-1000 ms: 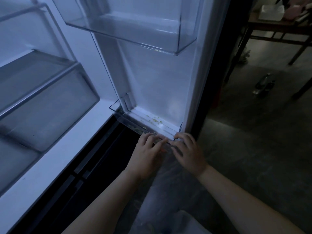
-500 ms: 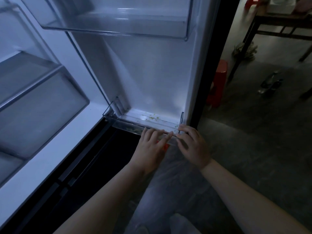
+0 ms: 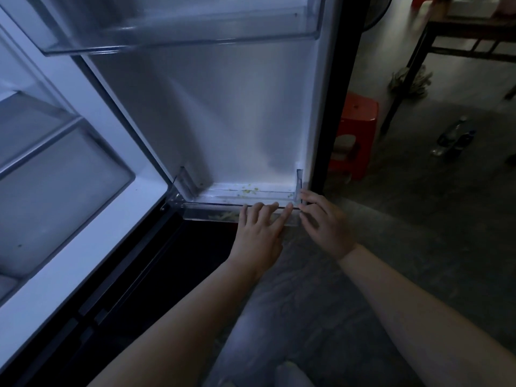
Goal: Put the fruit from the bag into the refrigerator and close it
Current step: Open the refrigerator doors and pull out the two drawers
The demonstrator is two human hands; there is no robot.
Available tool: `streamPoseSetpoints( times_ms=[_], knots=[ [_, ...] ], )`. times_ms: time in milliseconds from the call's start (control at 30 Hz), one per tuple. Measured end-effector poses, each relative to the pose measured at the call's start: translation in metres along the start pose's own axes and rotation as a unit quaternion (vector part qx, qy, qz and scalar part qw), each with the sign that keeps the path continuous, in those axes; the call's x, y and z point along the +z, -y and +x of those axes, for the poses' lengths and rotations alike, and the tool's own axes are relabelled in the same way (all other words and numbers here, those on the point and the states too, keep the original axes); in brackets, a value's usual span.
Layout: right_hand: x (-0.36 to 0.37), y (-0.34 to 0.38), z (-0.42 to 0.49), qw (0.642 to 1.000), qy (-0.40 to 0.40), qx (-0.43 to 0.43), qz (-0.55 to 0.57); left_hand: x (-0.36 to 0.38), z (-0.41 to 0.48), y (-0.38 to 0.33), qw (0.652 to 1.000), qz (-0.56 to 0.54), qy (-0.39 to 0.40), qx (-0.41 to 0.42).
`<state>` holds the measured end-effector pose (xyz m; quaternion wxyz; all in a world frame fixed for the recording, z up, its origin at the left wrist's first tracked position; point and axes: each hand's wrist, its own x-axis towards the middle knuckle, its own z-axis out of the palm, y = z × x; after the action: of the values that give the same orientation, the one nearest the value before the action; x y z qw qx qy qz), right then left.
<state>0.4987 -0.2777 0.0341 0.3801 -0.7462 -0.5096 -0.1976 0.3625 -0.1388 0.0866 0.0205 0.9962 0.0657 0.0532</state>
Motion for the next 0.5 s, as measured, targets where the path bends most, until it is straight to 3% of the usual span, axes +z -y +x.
streamPoseSetpoints(
  times_ms=[167,500],
  knots=[
    [-0.005,-0.019,0.015,0.999,0.029,0.028,-0.01,0.001,0.026,-0.01,0.998,0.039,0.05,-0.022],
    [-0.004,-0.047,0.044,0.996,0.041,0.081,-0.024,0.001,0.076,-0.025,0.996,0.046,0.042,-0.07]
  ],
)
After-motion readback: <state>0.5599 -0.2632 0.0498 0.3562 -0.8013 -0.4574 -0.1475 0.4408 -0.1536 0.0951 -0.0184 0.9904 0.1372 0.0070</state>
